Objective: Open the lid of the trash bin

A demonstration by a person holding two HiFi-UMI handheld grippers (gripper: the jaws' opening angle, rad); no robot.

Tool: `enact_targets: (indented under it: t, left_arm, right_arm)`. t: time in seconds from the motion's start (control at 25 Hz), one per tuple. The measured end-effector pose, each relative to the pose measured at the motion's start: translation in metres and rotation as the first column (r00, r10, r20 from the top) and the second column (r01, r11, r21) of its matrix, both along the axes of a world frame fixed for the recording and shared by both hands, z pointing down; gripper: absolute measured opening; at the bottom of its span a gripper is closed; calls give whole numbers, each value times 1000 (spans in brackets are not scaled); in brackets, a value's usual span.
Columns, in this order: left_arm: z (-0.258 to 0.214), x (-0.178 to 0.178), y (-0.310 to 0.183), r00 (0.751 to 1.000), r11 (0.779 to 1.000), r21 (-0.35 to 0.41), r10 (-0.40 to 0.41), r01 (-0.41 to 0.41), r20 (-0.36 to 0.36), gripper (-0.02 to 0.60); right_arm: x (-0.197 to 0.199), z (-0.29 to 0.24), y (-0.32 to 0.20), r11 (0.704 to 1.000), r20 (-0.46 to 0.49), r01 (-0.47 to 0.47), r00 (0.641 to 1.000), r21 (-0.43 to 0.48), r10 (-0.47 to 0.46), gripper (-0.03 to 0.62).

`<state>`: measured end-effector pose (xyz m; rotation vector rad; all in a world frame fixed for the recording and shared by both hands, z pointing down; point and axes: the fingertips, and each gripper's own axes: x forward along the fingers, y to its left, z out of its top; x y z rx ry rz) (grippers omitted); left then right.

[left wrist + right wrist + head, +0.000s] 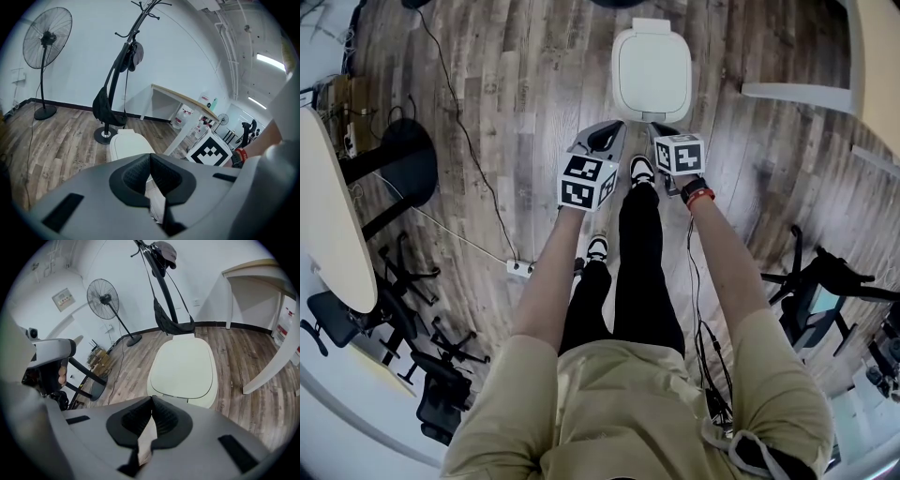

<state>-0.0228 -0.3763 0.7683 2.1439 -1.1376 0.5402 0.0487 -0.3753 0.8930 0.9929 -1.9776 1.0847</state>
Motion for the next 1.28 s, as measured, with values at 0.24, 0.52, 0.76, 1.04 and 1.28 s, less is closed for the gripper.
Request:
enact_targets:
  t: [0.24, 0.52, 0.76, 1.04, 1.28]
  left_arm:
    - [31, 2, -7, 1000, 1000, -13, 13, -13, 2, 23]
    - [58, 3, -11, 1000, 1000, -8, 14, -14, -14, 23]
    - [76, 3, -19, 1000, 1000, -3, -4, 4, -31, 24]
    - [89, 1, -16, 999, 1000, -8, -19, 18, -29, 23]
    - [93, 8, -18, 999, 1000, -11, -15, 15, -32, 23]
  right_arm:
    - [3, 31, -8, 1000, -3, -4, 1000, -20, 4, 14]
    - [3, 61, -11, 999, -25, -3, 1000, -37, 2, 14]
    - [4, 79, -15, 999, -44, 9, 999, -53, -11, 14]
    - [5, 88, -15, 999, -73, -10, 997, -50, 6, 14]
    - [6, 91, -15, 998, -77, -11, 997, -59, 6, 14]
